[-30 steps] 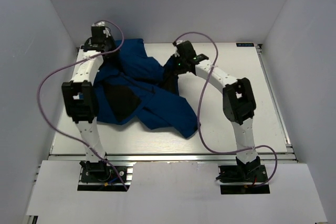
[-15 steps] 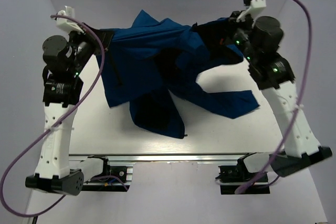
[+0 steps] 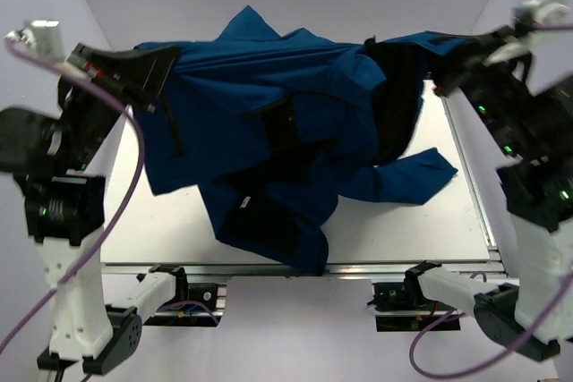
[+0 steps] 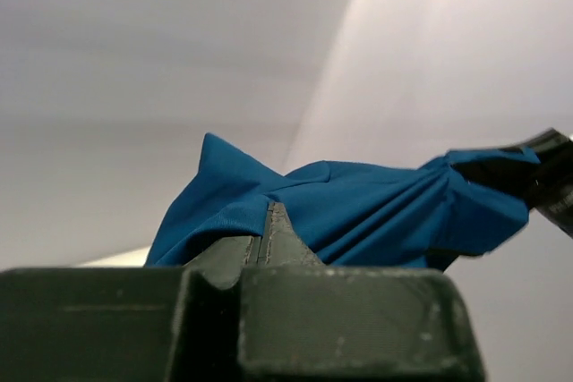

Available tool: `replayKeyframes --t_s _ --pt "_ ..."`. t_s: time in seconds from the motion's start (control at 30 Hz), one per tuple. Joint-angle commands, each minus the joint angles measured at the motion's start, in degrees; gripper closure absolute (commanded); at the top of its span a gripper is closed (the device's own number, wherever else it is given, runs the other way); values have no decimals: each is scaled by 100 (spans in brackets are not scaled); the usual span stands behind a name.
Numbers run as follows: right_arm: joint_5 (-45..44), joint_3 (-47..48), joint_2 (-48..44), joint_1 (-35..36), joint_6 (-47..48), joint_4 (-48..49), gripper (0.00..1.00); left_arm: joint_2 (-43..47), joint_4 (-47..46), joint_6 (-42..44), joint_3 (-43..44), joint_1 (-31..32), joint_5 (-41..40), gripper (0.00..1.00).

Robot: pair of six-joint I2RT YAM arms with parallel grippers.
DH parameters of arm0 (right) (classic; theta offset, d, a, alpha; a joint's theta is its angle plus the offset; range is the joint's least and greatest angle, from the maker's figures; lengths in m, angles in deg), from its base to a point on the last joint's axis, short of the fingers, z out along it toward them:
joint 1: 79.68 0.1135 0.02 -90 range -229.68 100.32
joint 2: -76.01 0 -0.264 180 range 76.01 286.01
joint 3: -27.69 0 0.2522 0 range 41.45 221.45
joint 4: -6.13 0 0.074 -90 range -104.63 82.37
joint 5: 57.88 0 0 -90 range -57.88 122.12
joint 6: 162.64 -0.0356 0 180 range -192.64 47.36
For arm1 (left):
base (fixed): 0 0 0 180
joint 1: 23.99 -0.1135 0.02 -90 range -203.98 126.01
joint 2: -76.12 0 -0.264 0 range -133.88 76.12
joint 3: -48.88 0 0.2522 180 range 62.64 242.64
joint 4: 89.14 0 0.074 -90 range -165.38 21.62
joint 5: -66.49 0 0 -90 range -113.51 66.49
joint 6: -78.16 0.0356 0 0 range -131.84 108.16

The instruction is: Zip up the jacket

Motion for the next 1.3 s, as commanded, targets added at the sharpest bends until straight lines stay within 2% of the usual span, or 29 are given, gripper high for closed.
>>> replayKeyframes --t_s 0.0,0.13,0.23,0.33,0.4,0.43,0.47,0.5,0.57,0.6,0.63,0.67,0.7,0.73,0.8,0.83,0.9,0.97,1.03,1.1,1.27 --pt "-2532 301 -461 -508 719 896 100 383 -148 344 37 -434 -1424 100" --pt "-2770 -427 -286 -508 833 957 100 86 -113 177 -595 -434 -1564 100" --pt "-2622 -1069 152 -517 781 966 100 -257 -43 133 -1245 -442 -1731 100" --pt "-2034 -1431 977 -526 640 1115 100 -890 -113 212 -1894 -434 -2003 100" --pt "-1541 -1222 1900 -543 588 1230 100 -1496 9 334 -2011 -434 -2276 98" --pt "-1444 -1011 2277 -552 561 1230 100 -1707 71 404 -2011 -434 -2512 91" --pt "-1321 -740 3055 -552 561 1160 100 -1909 245 475 -1916 -434 -2697 78" --pt "-1303 90 3437 -561 483 1012 100 -2268 317 676 -1828 -434 -2768 41" --pt "-1059 1217 4585 -552 430 -22 96 -2569 753 800 -1382 -434 -2848 5" --pt "-891 1780 4862 -552 220 -401 85 -2753 922 931 -1257 -434 -2892 2" --pt "-742 2412 5056 -552 105 -735 69 -2772 1054 950 -1177 -434 -2936 2" --pt "-505 2384 5058 -543 -96 -1052 32 -2746 1247 959 -1159 -442 -3006 2" --pt "-355 2096 4901 -534 -237 -1046 11 -2668 1249 1037 -1324 -434 -3006 2" --pt "-206 971 4621 -526 -474 -942 11 -2406 1232 1038 -1491 -442 -2963 2" --pt "-11 -579 3463 -438 -817 -241 11 -2097 1127 1064 -2123 -434 -2429 2" --pt "24 -2075 2623 -420 -1158 32 11 -1791 978 1056 -2360 -434 -2157 2" --pt "68 -3359 1845 -394 -1564 620 11 -1569 854 994 -2992 -408 -1534 2" --pt "-53 -4719 907 -394 -2159 633 11 -1446 740 950 -3319 -233 -1320 2" --pt "-107 -5418 437 -394 -2592 475 11 -1497 678 950 -3628 -4 -1240 2" --pt "243 -6268 -82 -385 -2875 430 11 -1778 625 1011 -3690 409 -1222 2" --pt "955 -7275 -584 -376 -3428 912 11 -2534 362 1047 -3611 1278 -1248 2"
